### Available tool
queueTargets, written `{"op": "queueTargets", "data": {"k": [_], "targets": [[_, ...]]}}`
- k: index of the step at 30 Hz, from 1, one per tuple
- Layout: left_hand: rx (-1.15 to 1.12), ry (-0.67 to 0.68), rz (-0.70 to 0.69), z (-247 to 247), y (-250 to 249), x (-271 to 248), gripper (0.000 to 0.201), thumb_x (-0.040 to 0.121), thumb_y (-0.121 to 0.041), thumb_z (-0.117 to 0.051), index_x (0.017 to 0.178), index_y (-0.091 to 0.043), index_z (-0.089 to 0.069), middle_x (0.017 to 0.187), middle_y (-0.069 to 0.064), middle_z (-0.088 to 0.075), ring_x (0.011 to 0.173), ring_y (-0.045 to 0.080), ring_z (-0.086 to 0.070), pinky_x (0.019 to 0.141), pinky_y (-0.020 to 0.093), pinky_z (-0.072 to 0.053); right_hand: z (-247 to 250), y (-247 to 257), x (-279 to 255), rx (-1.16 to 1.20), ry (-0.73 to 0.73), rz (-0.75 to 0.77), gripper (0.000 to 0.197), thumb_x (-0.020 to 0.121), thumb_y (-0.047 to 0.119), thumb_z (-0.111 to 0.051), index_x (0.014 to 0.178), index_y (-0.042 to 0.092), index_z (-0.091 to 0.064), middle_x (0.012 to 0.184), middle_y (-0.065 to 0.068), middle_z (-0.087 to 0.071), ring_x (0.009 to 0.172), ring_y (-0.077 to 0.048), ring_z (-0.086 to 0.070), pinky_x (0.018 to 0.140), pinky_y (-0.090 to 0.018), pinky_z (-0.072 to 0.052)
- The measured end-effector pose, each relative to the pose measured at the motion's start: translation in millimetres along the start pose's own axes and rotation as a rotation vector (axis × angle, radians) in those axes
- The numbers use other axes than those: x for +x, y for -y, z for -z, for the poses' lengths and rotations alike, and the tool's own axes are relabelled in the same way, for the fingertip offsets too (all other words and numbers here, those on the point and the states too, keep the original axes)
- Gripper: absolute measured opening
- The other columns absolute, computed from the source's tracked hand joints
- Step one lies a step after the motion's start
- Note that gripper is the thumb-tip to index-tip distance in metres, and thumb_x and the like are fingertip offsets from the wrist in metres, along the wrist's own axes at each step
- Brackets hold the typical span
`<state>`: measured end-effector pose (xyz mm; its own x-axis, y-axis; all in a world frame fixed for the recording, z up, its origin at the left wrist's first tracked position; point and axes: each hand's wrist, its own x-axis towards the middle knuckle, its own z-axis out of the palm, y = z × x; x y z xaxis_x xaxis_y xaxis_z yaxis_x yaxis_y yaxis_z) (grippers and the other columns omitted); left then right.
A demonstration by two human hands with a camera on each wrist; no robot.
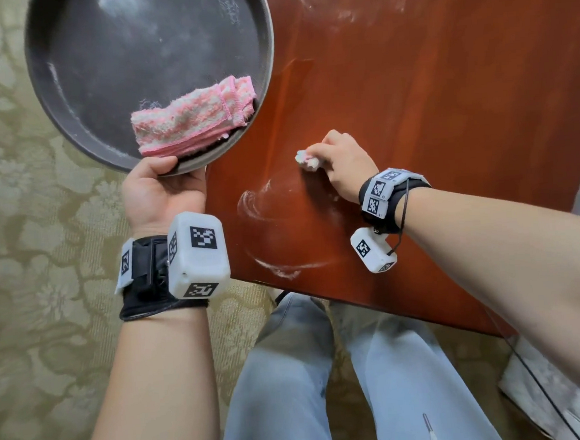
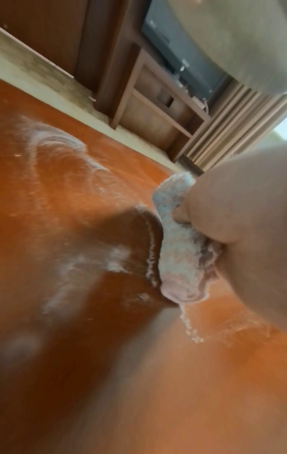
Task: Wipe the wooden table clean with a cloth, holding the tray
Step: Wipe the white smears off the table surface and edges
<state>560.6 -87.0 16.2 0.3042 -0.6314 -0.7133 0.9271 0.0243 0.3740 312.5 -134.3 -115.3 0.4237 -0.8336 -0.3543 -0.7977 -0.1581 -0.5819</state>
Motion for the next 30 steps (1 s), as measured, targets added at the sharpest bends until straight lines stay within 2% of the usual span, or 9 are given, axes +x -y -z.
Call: {"op": "queueTargets", "data": {"k": [2, 4, 8, 11, 14, 15, 18, 24, 30], "targets": [[0.005, -0.016, 0.013, -7.9, 9.6, 2.1, 0.051, 0.062, 0.013, -0.037, 0.107, 0.007, -0.059, 0.115, 0.024, -0.063, 0.116, 0.042, -0.061, 0.106, 0.043, -0.047, 17.6, -5.5, 0.7, 0.083, -0.119, -0.030, 0.036, 0.091, 0.011, -0.045, 0.119, 0.024, -0.064, 0.101, -0.006, -0.049, 0.097, -0.025, -0.047, 0.082, -0.040, -0.045], [0.002, -0.015, 0.027, -18.4, 23.1, 4.9, 0.052, 0.061, 0.013, -0.037, 0.108, 0.007, -0.059, 0.117, 0.024, -0.063, 0.123, 0.041, -0.058, 0.105, 0.044, -0.048, 38.2, -19.4, 2.1, 0.132, -0.230, -0.085, 0.039, 0.088, 0.012, -0.043, 0.120, 0.021, -0.064, 0.101, -0.009, -0.050, 0.096, -0.027, -0.051, 0.083, -0.039, -0.046], [0.023, 0.005, 0.056, -41.9, 54.4, 12.5, 0.052, 0.061, 0.013, -0.038, 0.107, 0.006, -0.060, 0.106, 0.024, -0.067, 0.103, 0.041, -0.066, 0.089, 0.044, -0.057, 76.6, -64.5, 2.8, 0.182, -0.375, -0.241, 0.041, 0.087, 0.010, -0.043, 0.120, 0.021, -0.065, 0.103, -0.011, -0.053, 0.095, -0.029, -0.056, 0.084, -0.035, -0.046], [0.046, 0.005, 0.066, -59.0, 77.0, 20.1, 0.053, 0.061, 0.013, -0.038, 0.108, 0.006, -0.060, 0.104, 0.024, -0.069, 0.101, 0.042, -0.067, 0.090, 0.045, -0.056, 104.1, -97.4, 1.4, 0.178, -0.461, -0.373, 0.040, 0.088, 0.010, -0.042, 0.118, 0.026, -0.064, 0.107, -0.008, -0.053, 0.090, -0.021, -0.057, 0.079, -0.027, -0.044], [0.065, 0.011, 0.081, -74.1, 94.0, 27.6, 0.050, 0.061, 0.013, -0.037, 0.105, 0.006, -0.061, 0.103, 0.024, -0.069, 0.101, 0.042, -0.067, 0.093, 0.046, -0.055, 124.4, -125.8, -1.9, 0.101, -0.506, -0.548, 0.036, 0.091, 0.017, -0.037, 0.113, 0.035, -0.059, 0.108, -0.003, -0.049, 0.066, -0.019, -0.059, 0.062, -0.028, -0.048], [0.074, 0.011, 0.085, -78.2, 98.3, 30.2, 0.050, 0.061, 0.013, -0.038, 0.104, 0.006, -0.061, 0.103, 0.024, -0.069, 0.100, 0.041, -0.067, 0.093, 0.046, -0.055, 129.4, -134.2, -2.2, 0.075, -0.508, -0.604, 0.034, 0.091, 0.020, -0.036, 0.113, 0.035, -0.057, 0.108, -0.003, -0.048, 0.064, -0.022, -0.057, 0.062, -0.030, -0.047], [0.101, 0.009, 0.089, -87.7, 109.2, 36.7, 0.049, 0.058, 0.013, -0.039, 0.101, 0.007, -0.062, 0.102, 0.024, -0.068, 0.098, 0.041, -0.067, 0.096, 0.046, -0.053, 139.3, -157.2, -1.2, 0.001, -0.478, -0.738, 0.033, 0.093, 0.020, -0.038, 0.122, 0.029, -0.052, 0.113, -0.009, -0.048, 0.077, -0.025, -0.047, 0.072, -0.032, -0.037], [0.135, -0.008, 0.084, -94.4, 115.2, 47.4, 0.049, 0.058, 0.012, -0.039, 0.101, 0.006, -0.063, 0.099, 0.023, -0.070, 0.093, 0.041, -0.069, 0.095, 0.045, -0.053, 136.5, -167.3, 5.8, -0.047, -0.429, -0.749, 0.037, 0.094, 0.013, -0.038, 0.127, 0.028, -0.047, 0.112, -0.011, -0.045, 0.077, -0.029, -0.045, 0.073, -0.036, -0.038], [0.125, 0.028, 0.096, -88.5, 105.4, 49.6, 0.054, 0.038, 0.016, -0.053, 0.089, 0.010, -0.069, 0.100, 0.024, -0.069, 0.093, 0.041, -0.070, 0.093, 0.048, -0.055, 113.6, -141.8, 15.4, -0.093, -0.339, -0.598, 0.045, 0.089, 0.009, -0.034, 0.128, 0.027, -0.048, 0.108, -0.013, -0.043, 0.072, -0.031, -0.045, 0.065, -0.037, -0.037]]}}
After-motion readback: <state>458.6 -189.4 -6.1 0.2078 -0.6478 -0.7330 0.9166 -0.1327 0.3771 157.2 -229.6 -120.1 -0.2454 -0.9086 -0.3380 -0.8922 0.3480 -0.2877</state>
